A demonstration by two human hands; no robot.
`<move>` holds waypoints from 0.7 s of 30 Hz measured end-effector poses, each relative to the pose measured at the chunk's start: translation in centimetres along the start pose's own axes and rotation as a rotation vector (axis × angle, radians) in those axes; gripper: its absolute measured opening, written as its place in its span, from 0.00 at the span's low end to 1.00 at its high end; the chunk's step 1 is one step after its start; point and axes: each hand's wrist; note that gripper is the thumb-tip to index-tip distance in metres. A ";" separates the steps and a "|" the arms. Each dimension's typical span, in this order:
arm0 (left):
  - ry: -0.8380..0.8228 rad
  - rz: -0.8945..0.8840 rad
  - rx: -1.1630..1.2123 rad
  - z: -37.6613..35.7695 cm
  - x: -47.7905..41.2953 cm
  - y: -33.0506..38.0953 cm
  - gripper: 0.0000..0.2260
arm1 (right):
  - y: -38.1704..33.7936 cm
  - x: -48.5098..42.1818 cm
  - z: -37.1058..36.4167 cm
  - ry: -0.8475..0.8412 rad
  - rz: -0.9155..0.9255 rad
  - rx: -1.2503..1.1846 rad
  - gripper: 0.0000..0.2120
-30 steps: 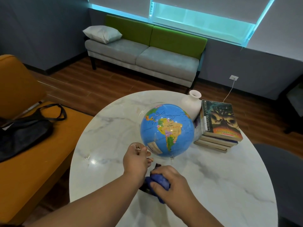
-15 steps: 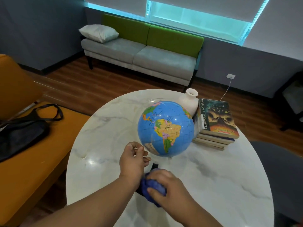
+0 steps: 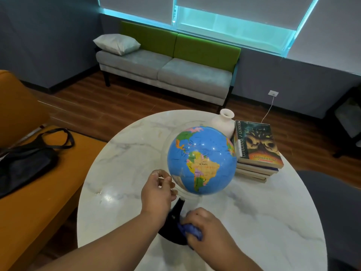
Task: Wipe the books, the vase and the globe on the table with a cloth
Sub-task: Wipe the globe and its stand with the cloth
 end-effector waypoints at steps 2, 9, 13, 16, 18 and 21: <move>-0.019 -0.028 -0.067 0.1 -0.2 0.3 0.06 | 0.2 0.1 1.6 0.064 -0.045 0.001 0.12; -0.097 0.075 -0.202 1.7 -1.3 0.6 0.06 | -2.1 -0.6 6.7 0.482 0.034 -0.188 0.08; -0.160 0.121 -0.227 2.0 -1.6 0.5 0.06 | -2.4 -1.9 8.2 0.546 -0.068 -0.260 0.09; -0.226 0.087 -0.295 1.9 -1.4 0.7 0.07 | -2.6 -3.5 9.2 0.632 -0.095 -0.228 0.09; -0.262 0.032 -0.357 1.7 -1.1 0.9 0.09 | -3.1 -4.8 9.7 0.669 -0.043 -0.113 0.11; -0.294 -0.025 -0.422 1.4 -0.7 1.2 0.10 | -3.9 -6.4 9.0 0.492 0.090 0.129 0.12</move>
Point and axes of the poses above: each hand's wrist, its own x-axis away from the middle knuckle, its own z-axis out of the back of the hand, y = z × x, and after that the axes turned 3 degrees about z, right-handed
